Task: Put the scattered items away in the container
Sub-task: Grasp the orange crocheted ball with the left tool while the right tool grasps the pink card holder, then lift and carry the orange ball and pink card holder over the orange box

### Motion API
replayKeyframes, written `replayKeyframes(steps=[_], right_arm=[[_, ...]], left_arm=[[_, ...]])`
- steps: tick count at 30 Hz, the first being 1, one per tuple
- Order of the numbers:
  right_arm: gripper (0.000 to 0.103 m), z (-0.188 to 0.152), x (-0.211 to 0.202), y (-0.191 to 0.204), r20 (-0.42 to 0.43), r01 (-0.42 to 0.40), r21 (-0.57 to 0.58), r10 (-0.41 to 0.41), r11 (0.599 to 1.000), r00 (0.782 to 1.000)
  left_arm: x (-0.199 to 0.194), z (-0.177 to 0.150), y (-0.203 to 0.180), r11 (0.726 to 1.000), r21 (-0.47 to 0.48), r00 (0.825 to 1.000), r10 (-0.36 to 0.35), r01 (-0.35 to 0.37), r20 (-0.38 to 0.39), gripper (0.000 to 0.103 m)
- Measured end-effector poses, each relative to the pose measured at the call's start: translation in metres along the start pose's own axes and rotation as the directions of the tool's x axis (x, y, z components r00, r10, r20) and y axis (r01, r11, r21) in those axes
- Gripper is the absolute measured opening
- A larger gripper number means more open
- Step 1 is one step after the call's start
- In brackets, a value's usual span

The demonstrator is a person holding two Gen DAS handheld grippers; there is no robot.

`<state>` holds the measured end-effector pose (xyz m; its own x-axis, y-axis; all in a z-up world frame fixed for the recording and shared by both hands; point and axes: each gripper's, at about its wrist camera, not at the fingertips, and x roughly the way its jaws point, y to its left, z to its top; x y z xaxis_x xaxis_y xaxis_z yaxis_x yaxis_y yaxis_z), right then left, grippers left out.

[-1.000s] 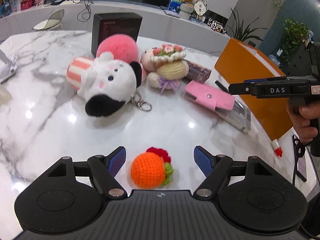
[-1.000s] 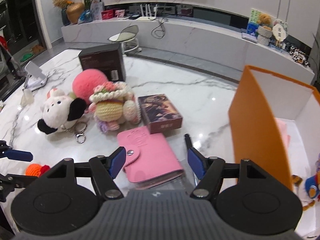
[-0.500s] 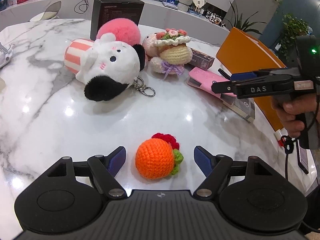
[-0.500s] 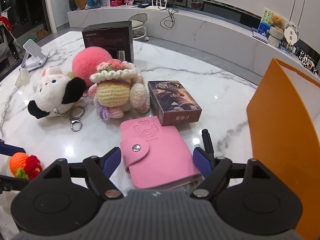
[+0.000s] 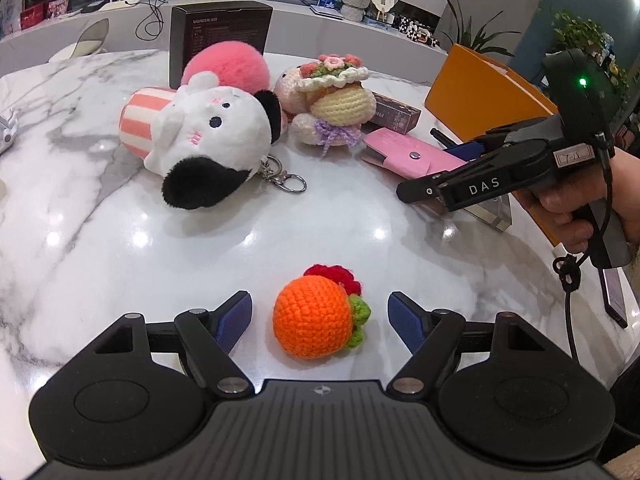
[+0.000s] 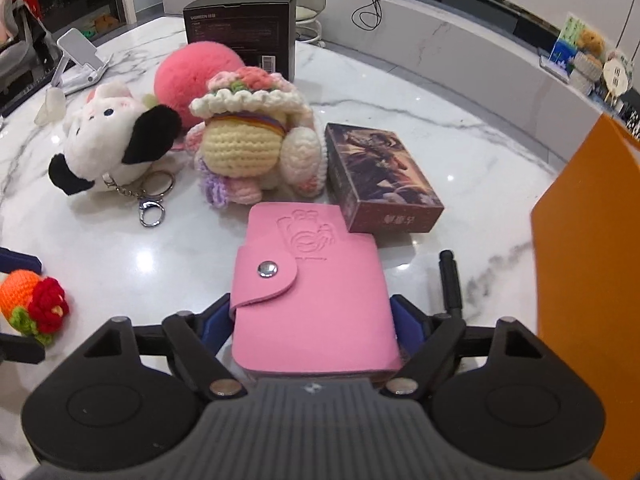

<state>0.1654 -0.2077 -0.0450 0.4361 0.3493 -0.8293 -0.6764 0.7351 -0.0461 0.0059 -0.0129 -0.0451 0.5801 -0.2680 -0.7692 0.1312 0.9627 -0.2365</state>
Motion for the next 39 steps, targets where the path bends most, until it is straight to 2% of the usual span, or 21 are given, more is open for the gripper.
replayKeyframes(steps=[2,4,6,8,15,34,39], right_arm=[[0.082,0.001,-0.001,0.0,-0.005,-0.005,0.003,0.005,1.0,1.0],[0.081,0.001,-0.002,-0.001,-0.008,-0.016,0.009,0.016,1.0,1.0],[0.081,0.001,-0.002,0.001,-0.011,-0.022,0.007,0.022,1.0,1.0],[0.081,0.0,-0.002,0.002,-0.016,-0.024,0.007,0.024,1.0,1.0],[0.08,0.001,-0.009,0.003,-0.021,-0.03,0.015,0.03,0.999,0.999],[0.077,0.009,-0.048,-0.005,0.043,-0.039,0.033,0.038,0.999,0.998],[0.068,0.011,-0.057,-0.008,0.055,-0.049,0.044,0.047,0.998,0.997]], left_arm=[[0.0,0.0,0.001,1.0,-0.005,1.0,-0.005,0.005,0.002,0.088],[-0.001,0.0,0.002,1.0,-0.009,1.0,-0.007,0.007,0.003,0.082],[-0.001,0.0,0.001,1.0,-0.004,1.0,-0.011,0.011,-0.001,0.06],[-0.001,0.001,-0.002,1.0,0.012,1.0,-0.003,0.003,-0.006,0.055],[-0.005,0.003,-0.01,0.998,0.058,1.0,-0.019,0.018,0.004,0.054],[-0.014,0.015,-0.025,0.997,0.06,0.998,-0.045,0.043,0.033,0.054],[-0.016,0.02,-0.029,0.997,0.07,0.998,-0.044,0.041,0.042,0.054]])
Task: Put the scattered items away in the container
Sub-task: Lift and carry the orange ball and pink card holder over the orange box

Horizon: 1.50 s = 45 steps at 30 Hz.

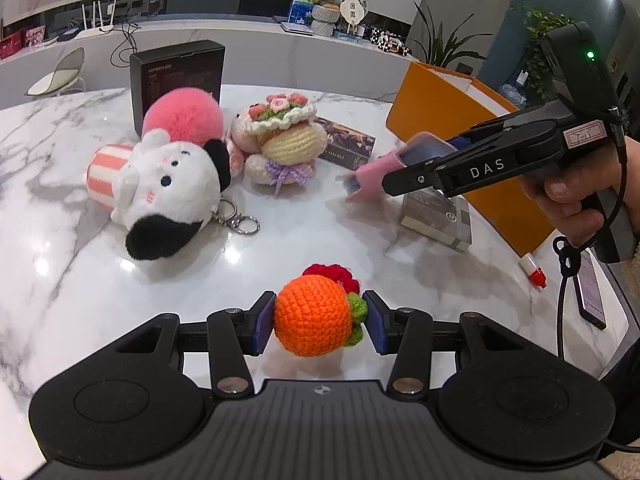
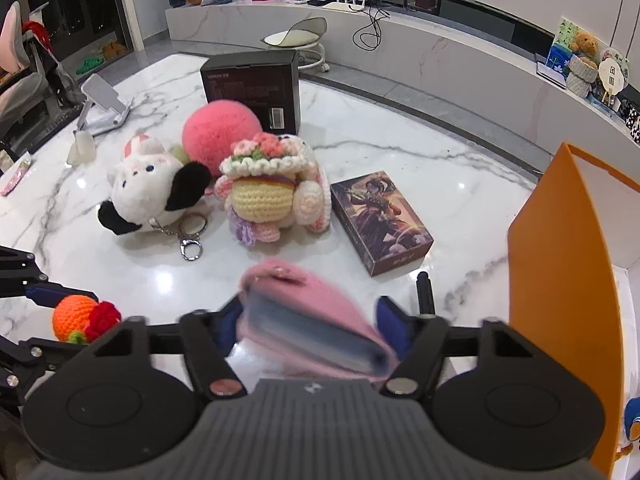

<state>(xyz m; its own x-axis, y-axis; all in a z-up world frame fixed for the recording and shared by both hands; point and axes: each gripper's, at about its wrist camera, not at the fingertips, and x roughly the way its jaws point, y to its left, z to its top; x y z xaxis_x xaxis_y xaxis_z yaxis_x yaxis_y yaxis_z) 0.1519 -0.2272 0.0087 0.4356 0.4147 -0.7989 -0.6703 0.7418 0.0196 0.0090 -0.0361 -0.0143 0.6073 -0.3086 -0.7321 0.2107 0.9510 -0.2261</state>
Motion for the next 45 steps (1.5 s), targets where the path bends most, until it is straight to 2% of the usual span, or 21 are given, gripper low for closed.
replayKeyframes(steps=[9,23,33,45], right_arm=[[0.068,0.001,-0.009,-0.002,0.018,-0.007,0.011,0.007,1.0,1.0],[0.068,0.014,-0.062,-0.016,0.139,0.014,0.05,-0.021,0.999,0.99],[0.068,0.015,-0.093,-0.039,0.209,0.036,0.117,-0.06,0.993,0.976],[0.068,0.003,-0.13,-0.08,0.282,0.06,0.24,-0.129,0.969,0.951]], left_arm=[[-0.001,0.004,-0.006,1.0,0.013,1.0,-0.003,0.003,0.001,0.054],[-0.003,0.04,-0.023,0.998,0.063,0.999,-0.014,0.011,0.043,0.054],[0.0,0.072,-0.047,0.994,0.108,0.995,-0.034,0.024,0.09,0.054],[0.013,0.108,-0.1,0.98,0.179,0.983,-0.115,0.089,0.145,0.054]])
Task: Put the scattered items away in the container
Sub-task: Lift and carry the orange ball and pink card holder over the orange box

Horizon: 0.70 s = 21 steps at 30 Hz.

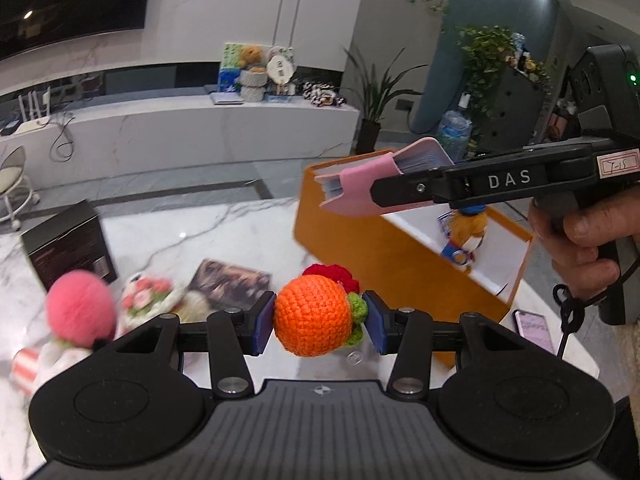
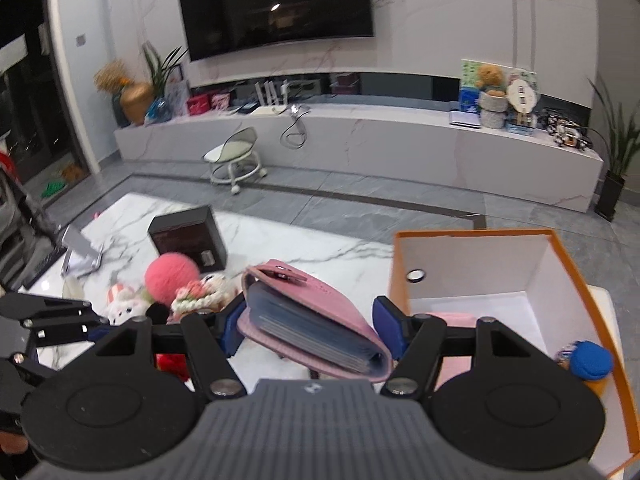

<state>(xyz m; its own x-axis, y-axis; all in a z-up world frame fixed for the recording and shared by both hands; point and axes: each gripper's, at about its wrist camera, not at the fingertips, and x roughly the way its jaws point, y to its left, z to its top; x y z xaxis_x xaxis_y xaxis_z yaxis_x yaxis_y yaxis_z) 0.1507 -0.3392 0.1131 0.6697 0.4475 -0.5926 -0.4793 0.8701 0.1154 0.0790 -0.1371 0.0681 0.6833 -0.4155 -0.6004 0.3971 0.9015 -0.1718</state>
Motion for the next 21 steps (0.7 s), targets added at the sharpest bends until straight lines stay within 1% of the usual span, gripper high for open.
replayKeyframes(steps=[6,14,21], right_arm=[[0.068,-0.003,-0.011,-0.021,0.018,0.028,0.041,-0.028,0.999,0.999],[0.068,-0.005,-0.027,-0.041,0.05,0.044,0.091,-0.049,0.995,0.998],[0.068,-0.008,-0.037,-0.061,0.069,0.062,0.141,-0.073,0.988,0.995]], left_arm=[[0.013,0.009,-0.02,0.999,0.033,1.0,-0.027,0.027,0.007,0.054],[0.024,0.02,-0.039,0.997,0.058,0.999,-0.051,0.05,0.016,0.054],[0.034,0.027,-0.058,0.993,0.08,0.996,-0.086,0.085,0.016,0.054]])
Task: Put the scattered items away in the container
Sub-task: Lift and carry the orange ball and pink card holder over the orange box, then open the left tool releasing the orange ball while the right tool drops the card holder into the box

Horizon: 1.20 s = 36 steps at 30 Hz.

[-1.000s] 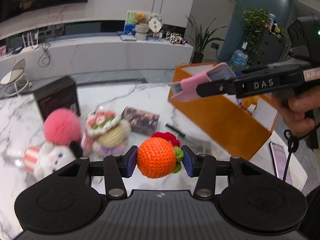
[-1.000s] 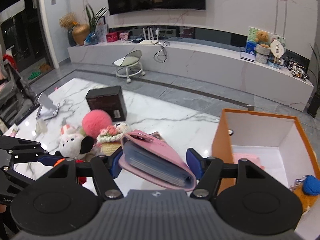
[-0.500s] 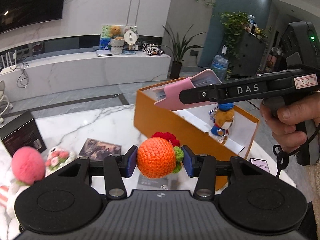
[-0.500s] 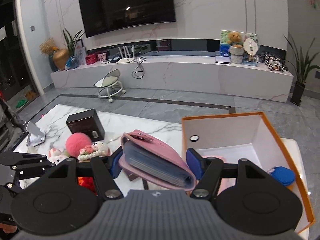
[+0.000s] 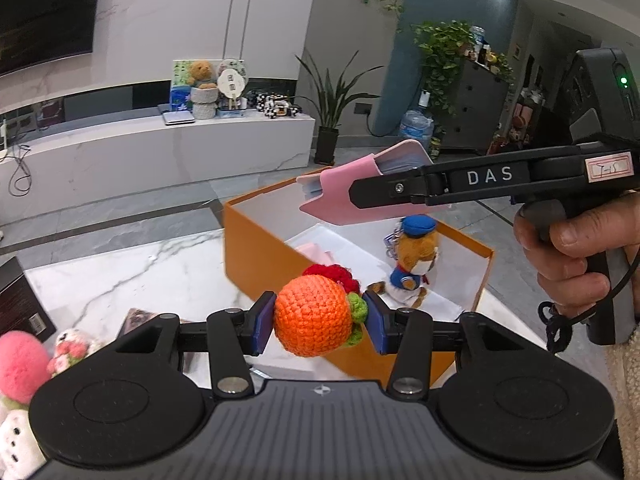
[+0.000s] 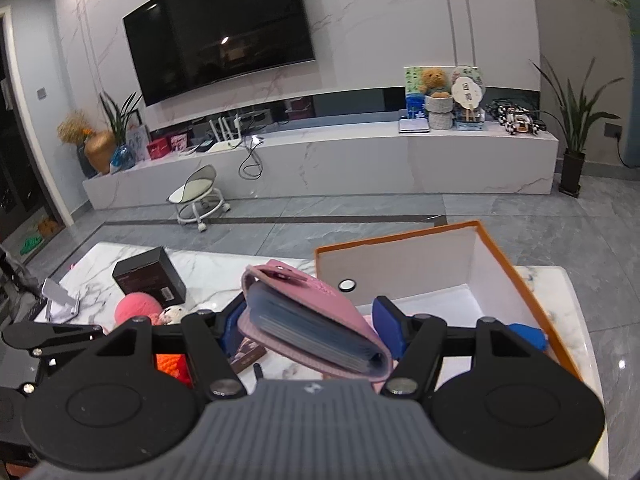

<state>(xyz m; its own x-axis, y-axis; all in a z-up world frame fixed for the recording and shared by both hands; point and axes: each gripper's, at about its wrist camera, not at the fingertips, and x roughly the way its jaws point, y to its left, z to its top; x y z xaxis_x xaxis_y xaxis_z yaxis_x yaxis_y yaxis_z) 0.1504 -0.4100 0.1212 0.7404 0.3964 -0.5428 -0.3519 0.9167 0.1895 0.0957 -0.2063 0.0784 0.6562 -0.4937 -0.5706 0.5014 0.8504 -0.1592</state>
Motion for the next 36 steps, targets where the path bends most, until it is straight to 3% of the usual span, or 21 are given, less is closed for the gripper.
replayKeyframes(steps=[9,23,36], right_arm=[[0.068,-0.005,-0.007,-0.027,0.001,0.057,0.057,-0.057,0.997,0.998],[0.068,-0.009,-0.007,-0.049,0.005,0.079,0.12,-0.08,0.99,0.997],[0.068,-0.017,0.014,-0.066,-0.058,0.112,0.141,-0.104,0.984,0.993]], left_arm=[[0.019,0.008,-0.024,0.998,0.025,0.999,-0.049,0.049,-0.005,0.054],[0.061,0.013,-0.056,0.99,0.065,0.992,-0.119,0.121,-0.047,0.054],[0.1,0.006,-0.072,0.984,0.101,0.983,-0.137,0.15,-0.124,0.054]])
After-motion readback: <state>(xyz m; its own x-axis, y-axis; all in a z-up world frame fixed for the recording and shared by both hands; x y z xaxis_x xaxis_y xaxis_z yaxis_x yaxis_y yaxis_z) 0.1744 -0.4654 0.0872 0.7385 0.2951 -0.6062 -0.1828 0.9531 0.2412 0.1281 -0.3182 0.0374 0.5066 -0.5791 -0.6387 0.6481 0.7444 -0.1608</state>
